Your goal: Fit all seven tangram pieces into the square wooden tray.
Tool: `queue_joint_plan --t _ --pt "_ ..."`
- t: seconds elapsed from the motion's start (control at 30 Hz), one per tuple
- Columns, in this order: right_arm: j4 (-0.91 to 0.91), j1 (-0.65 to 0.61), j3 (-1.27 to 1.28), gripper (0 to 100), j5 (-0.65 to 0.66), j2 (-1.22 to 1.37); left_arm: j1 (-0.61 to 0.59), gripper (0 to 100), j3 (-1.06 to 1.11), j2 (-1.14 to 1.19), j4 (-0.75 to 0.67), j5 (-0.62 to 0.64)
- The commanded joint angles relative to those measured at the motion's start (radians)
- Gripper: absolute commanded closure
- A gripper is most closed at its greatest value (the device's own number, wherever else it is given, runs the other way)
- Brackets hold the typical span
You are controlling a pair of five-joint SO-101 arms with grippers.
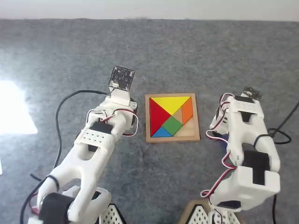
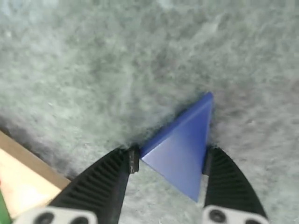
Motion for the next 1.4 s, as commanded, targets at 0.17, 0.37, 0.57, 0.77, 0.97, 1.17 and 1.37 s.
queue_joint_plan --t 0.17,0.37,0.57,0.77,0.97,1.17,1.37 --pt "0.067 -0.064 -0.094 82.0 0.356 -0.189 0.0 98 -0.021 -0.04 -0.021 -0.005" --pt "0.076 -0.209 -0.098 82.0 0.717 -0.357 0.0 98 -0.021 -0.04 -0.021 -0.005" --pt "0.193 -0.311 -0.091 82.0 1.212 -0.481 0.0 98 -0.019 -0.04 -0.021 -0.005" --pt "0.311 -0.417 -0.087 82.0 1.676 -0.49 0.0 98 -0.019 -0.04 -0.023 -0.005" --pt "0.314 -0.469 -0.084 82.0 1.896 -0.489 0.0 98 -0.022 -0.04 -0.023 -0.005" --pt "0.312 -0.496 -0.084 82.0 2.119 -0.409 0.0 98 -0.022 -0.04 -0.023 -0.005" --pt "0.254 -0.423 -0.127 82.0 2.335 -0.236 0.0 98 -0.021 -0.04 -0.02 -0.005"
